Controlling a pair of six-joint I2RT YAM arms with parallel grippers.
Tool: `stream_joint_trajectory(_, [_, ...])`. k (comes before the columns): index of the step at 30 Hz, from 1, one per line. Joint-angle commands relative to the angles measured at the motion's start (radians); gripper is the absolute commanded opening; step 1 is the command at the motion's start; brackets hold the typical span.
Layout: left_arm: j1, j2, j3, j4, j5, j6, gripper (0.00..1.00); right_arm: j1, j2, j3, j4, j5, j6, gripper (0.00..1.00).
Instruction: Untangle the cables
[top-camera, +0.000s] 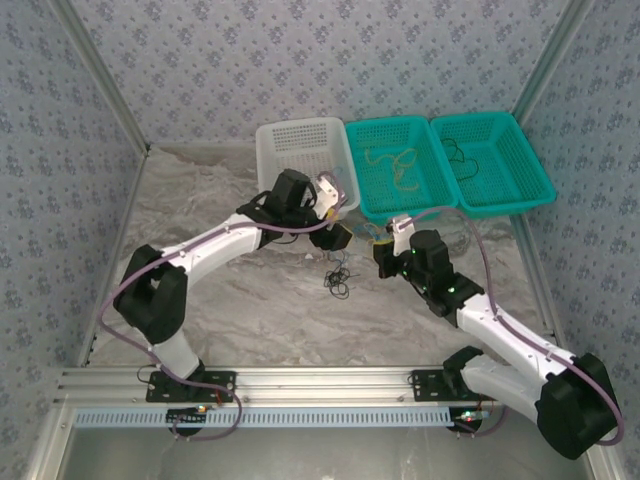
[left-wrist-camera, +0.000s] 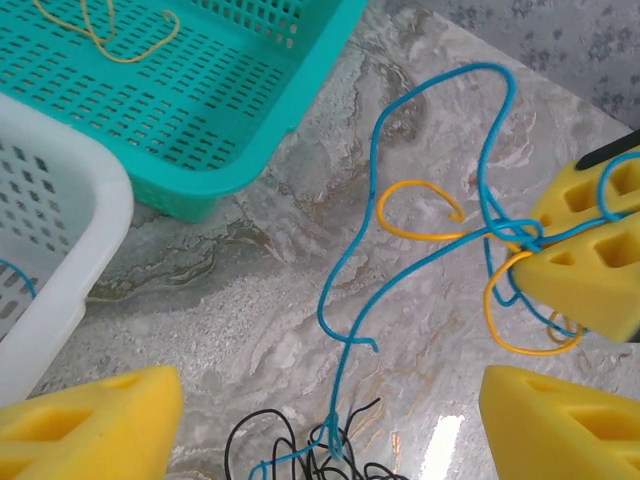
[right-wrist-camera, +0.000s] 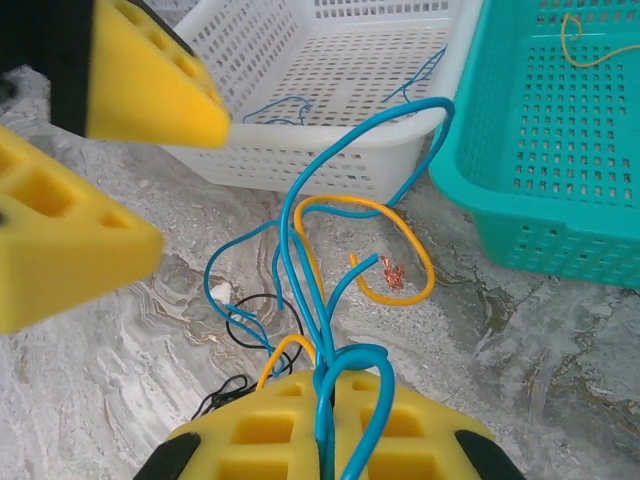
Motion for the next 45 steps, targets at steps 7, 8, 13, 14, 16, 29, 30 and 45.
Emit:
stream_joint_trajectory(7, [-0.004,0.075,0.018,0.054,0.097,0.024,0.75,-0.009,-0.018,0.011,0.022,-0.034,-0.017,0.0])
stream_joint_trajectory(8, [-0.005,0.082,0.015,0.064,0.092,0.019,0.74,-0.007,-0.019,0.01,0.025,-0.037,-0.017,0.0])
stream_joint_trajectory(13, [-0.005,0.117,0.0,0.108,0.084,-0.007,0.59,-0.012,-0.031,0.011,0.025,-0.037,-0.008,0.0])
stream_joint_trajectory(14, [-0.005,0.119,-0.007,0.119,0.076,-0.013,0.51,-0.012,-0.035,0.007,0.026,-0.035,-0.004,0.0])
stream_joint_trajectory(16, [-0.004,0.113,-0.035,0.16,0.034,-0.031,0.28,-0.017,-0.044,-0.004,0.022,-0.031,0.006,0.0])
stream_joint_trajectory(29, [0.017,-0.025,-0.069,0.225,0.0,-0.166,0.0,-0.083,0.052,-0.011,-0.152,0.039,0.229,0.61])
stream_joint_trajectory(30, [0.017,-0.027,-0.071,0.226,-0.006,-0.167,0.0,-0.091,0.069,-0.008,-0.157,0.03,0.26,0.62])
stream_joint_trajectory(45, [0.027,-0.024,-0.036,0.223,-0.053,-0.35,0.0,-0.012,0.257,-0.003,0.166,-0.105,0.302,0.78])
